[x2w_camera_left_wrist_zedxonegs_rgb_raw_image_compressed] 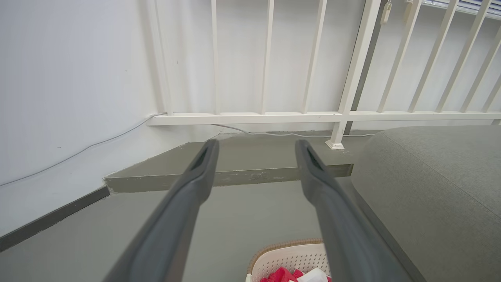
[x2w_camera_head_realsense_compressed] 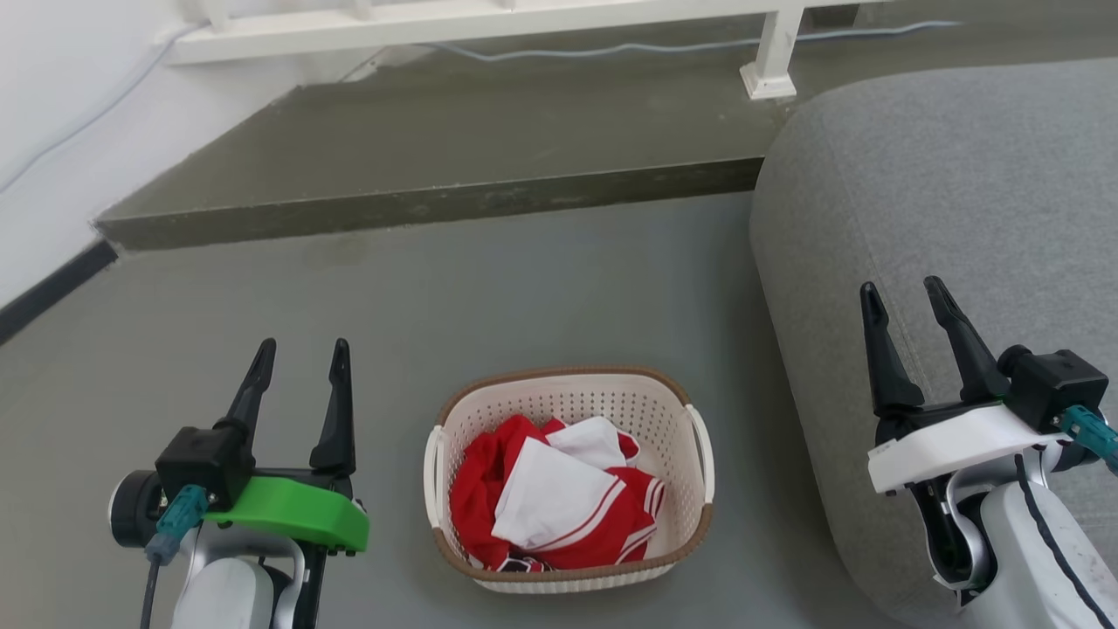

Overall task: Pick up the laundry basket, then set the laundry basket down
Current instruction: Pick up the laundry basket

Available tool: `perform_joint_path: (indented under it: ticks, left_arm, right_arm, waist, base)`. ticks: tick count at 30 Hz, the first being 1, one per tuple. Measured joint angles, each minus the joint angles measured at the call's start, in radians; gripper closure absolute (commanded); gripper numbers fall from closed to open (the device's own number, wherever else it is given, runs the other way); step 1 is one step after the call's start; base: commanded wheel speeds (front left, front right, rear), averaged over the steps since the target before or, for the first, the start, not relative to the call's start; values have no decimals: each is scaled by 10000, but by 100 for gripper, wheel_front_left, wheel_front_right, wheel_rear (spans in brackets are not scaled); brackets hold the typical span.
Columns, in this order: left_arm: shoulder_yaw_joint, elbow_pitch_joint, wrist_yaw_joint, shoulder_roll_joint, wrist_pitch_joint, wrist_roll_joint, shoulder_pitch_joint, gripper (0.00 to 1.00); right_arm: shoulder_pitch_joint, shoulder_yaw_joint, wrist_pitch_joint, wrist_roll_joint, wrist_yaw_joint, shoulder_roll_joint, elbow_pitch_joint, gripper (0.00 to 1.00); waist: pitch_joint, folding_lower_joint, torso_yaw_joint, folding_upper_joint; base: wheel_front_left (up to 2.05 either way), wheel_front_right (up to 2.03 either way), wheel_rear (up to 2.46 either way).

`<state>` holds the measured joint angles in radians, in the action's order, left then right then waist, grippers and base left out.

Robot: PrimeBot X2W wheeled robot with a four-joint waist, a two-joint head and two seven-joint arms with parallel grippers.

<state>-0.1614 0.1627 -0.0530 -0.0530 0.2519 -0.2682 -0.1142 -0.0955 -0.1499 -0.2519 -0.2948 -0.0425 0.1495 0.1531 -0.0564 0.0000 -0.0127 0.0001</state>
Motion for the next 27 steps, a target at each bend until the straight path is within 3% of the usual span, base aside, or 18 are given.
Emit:
perform_joint_path:
  ticks: [27]
  left_arm:
    - [90, -228, -186, 46, 0, 4, -1083, 0]
  right_arm:
    - [-992, 349, -17, -56, -102, -274, 278, 0]
  waist:
    - [-2060, 0, -135, 0]
  base:
    - [0, 0, 0]
